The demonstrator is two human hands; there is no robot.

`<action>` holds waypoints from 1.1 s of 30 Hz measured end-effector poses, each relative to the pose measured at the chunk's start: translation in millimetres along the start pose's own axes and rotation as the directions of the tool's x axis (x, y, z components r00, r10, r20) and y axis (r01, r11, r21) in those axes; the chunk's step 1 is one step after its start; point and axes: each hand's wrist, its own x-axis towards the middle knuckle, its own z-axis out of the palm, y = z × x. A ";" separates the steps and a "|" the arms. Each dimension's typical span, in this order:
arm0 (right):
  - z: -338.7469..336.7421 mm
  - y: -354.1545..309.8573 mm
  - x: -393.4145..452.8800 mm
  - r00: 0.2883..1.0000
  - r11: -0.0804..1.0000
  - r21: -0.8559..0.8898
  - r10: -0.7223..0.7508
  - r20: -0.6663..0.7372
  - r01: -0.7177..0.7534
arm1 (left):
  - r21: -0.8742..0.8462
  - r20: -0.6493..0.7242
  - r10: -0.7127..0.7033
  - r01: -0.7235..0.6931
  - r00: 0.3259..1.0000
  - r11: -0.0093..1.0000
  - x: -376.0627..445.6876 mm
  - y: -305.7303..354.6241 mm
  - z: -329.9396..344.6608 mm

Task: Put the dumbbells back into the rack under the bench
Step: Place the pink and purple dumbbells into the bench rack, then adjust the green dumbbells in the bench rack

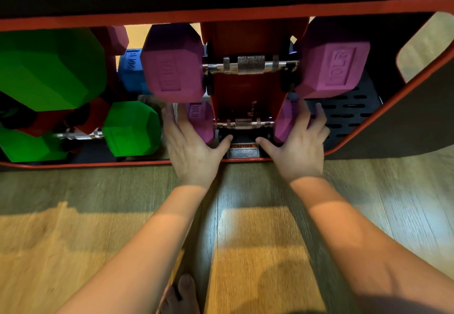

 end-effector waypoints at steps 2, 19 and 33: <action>-1.4 -2.1 -1.4 1.000 1.000 -0.017 -0.011 0.000 0.011 | 0.005 0.000 0.013 -0.013 1.000 1.000 0.4 -0.8 0.6; 3.6 -4.8 -12.5 0.996 0.982 -0.183 -0.065 -0.063 0.053 | 0.053 0.077 0.064 -0.068 0.995 0.996 -1.1 -5.6 -4.3; 8.4 -45.3 -65.7 0.931 0.962 0.179 -0.138 -0.338 0.208 | -0.309 -0.223 0.119 -0.186 0.967 0.933 -11.1 -102.5 -78.1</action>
